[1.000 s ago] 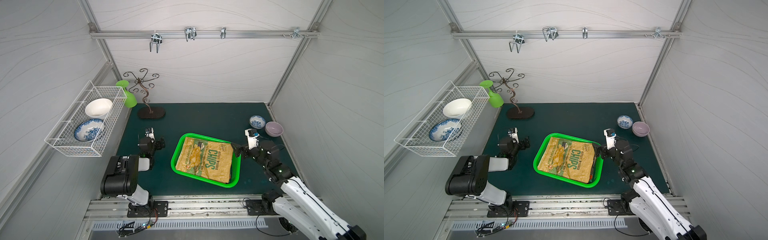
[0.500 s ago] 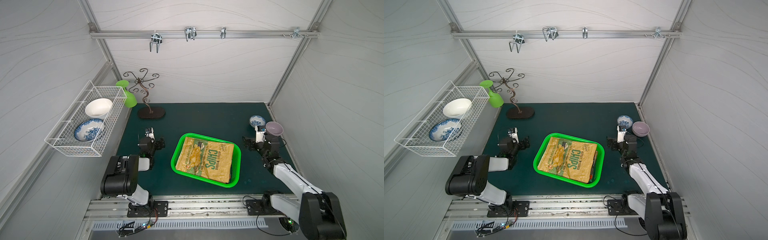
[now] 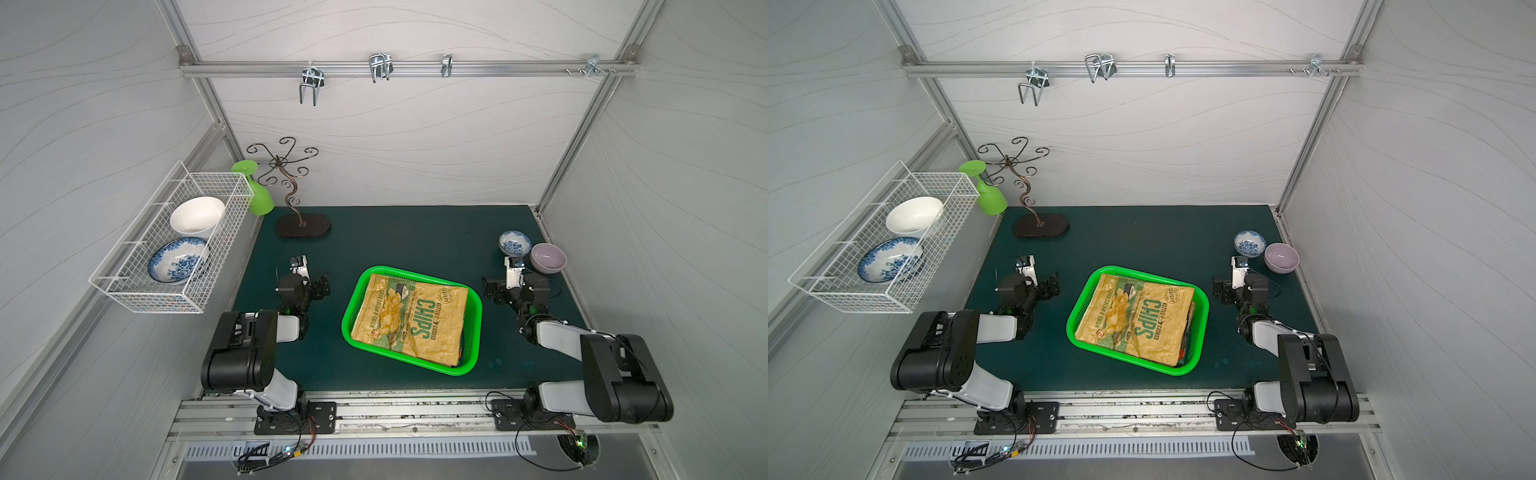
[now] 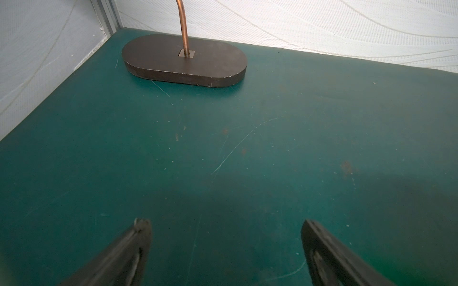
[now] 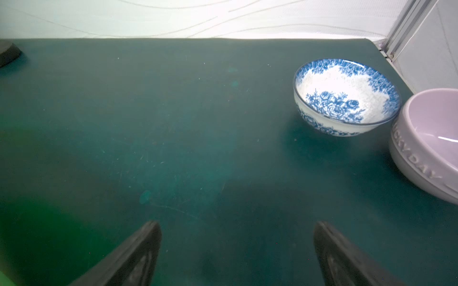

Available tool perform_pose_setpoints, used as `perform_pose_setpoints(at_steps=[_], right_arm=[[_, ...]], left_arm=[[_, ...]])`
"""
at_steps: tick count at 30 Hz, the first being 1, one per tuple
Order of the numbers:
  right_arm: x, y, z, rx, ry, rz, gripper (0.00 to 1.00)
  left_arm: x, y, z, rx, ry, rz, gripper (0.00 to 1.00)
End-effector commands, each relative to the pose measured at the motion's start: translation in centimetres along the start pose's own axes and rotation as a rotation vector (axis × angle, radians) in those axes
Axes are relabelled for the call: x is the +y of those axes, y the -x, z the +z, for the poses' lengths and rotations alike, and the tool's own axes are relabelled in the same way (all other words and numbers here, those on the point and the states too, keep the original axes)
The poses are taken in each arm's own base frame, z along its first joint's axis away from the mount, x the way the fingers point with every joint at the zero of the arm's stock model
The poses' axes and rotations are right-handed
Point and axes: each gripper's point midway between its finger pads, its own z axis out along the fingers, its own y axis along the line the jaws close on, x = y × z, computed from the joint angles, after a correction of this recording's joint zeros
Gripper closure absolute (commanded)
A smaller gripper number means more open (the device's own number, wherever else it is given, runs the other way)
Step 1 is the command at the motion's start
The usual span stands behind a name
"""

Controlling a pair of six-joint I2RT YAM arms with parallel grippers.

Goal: Put the potato chips into the basket
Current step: Reset both arms

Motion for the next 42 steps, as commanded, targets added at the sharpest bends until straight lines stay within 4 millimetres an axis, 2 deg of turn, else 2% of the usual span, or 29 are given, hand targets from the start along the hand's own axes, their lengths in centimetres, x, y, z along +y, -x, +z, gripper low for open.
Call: perform_pose_setpoints(at_steps=[1, 11, 15, 17, 19, 42], right_arm=[[-0.6, 2.2, 0.4, -0.069, -0.006, 0.014, 0.01], [0.8, 0.3, 2.1, -0.109, 0.076, -0.007, 0.01], [2.0, 0.2, 3.3, -0.022, 0.135, -0.044, 0.01], [1.0, 0.2, 3.6, -0.008, 0.098, -0.004, 0.01], [0.9, 0.2, 3.6, -0.004, 0.095, -0.002, 0.01], [0.9, 0.2, 3.6, -0.005, 0.094, 0.001, 0.01]], left_arm=[[-0.2, 2.1, 0.4, -0.058, -0.003, 0.011, 0.01], [-0.2, 2.1, 0.3, -0.059, -0.002, 0.010, 0.01], [-0.2, 2.1, 0.3, -0.058, -0.004, 0.011, 0.01], [-0.2, 2.1, 0.3, -0.059, 0.000, 0.011, 0.01], [-0.2, 2.1, 0.3, -0.058, -0.002, 0.010, 0.01], [-0.2, 2.1, 0.3, -0.059, -0.002, 0.010, 0.01]])
